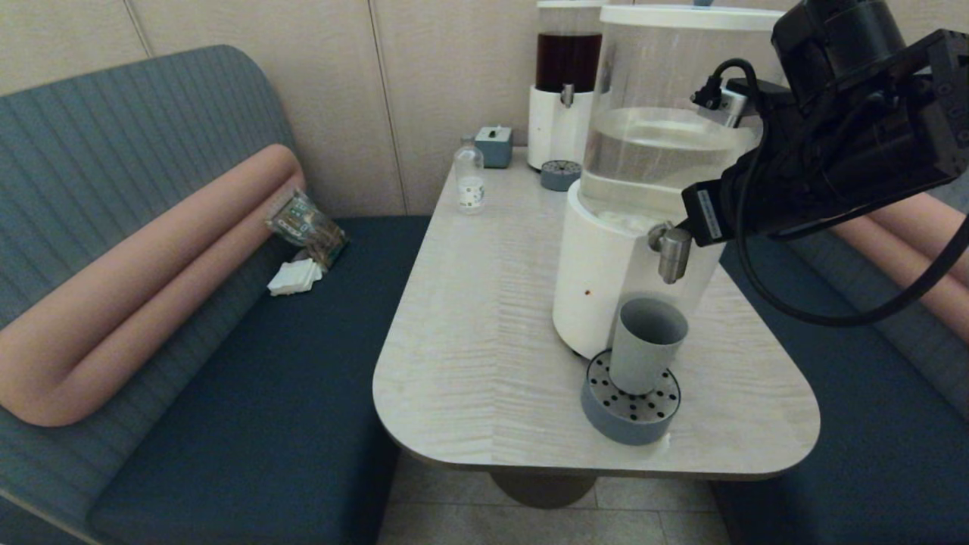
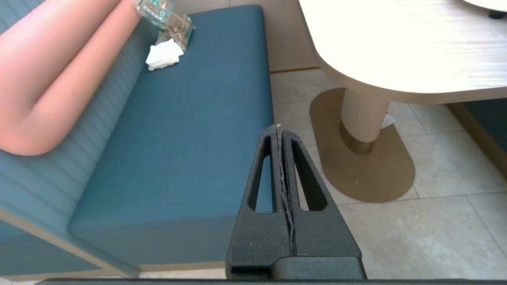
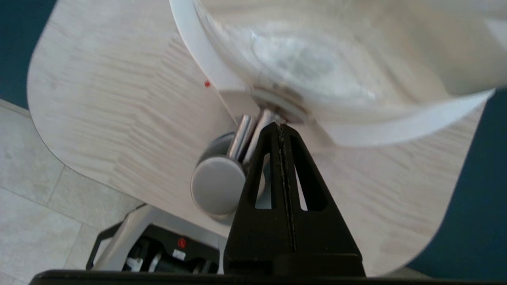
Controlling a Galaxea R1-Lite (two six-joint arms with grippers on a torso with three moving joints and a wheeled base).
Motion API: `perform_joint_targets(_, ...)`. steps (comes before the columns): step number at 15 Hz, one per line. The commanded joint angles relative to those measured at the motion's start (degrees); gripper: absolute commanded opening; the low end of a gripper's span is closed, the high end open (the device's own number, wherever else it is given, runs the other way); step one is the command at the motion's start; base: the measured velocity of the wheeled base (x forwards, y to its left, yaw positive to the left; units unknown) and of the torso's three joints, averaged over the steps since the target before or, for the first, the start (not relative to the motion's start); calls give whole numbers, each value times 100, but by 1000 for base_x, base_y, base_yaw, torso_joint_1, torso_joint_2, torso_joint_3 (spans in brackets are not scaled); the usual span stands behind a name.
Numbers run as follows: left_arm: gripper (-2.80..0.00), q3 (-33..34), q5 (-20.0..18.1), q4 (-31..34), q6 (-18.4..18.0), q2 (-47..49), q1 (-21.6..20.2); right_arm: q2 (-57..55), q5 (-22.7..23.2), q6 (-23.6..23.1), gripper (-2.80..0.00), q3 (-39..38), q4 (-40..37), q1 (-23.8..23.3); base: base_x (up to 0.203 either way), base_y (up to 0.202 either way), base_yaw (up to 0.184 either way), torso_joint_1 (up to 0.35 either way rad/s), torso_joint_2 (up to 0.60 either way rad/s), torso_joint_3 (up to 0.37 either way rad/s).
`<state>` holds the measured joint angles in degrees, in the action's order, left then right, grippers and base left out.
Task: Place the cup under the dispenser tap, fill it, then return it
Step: Turn on the faucet
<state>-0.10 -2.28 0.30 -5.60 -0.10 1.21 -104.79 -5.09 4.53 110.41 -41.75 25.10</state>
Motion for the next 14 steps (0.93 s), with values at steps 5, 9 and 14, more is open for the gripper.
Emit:
perform_joint_targets(5,-280,1,-7,0,-3,-8,1,-68,141,-5,-280,-2,298,-5,0,0,0,0,0,0)
perform_joint_targets(9,-280,1,-9,-4,-3,-8,2,-107,325,-5,-280,-11,343,-14,0,0,0,0,0,0)
perform_joint_targets(14,-280,1,0,4,-3,-8,0,-124,530,-5,-280,-11,343,-35,0,0,0,0,0,0)
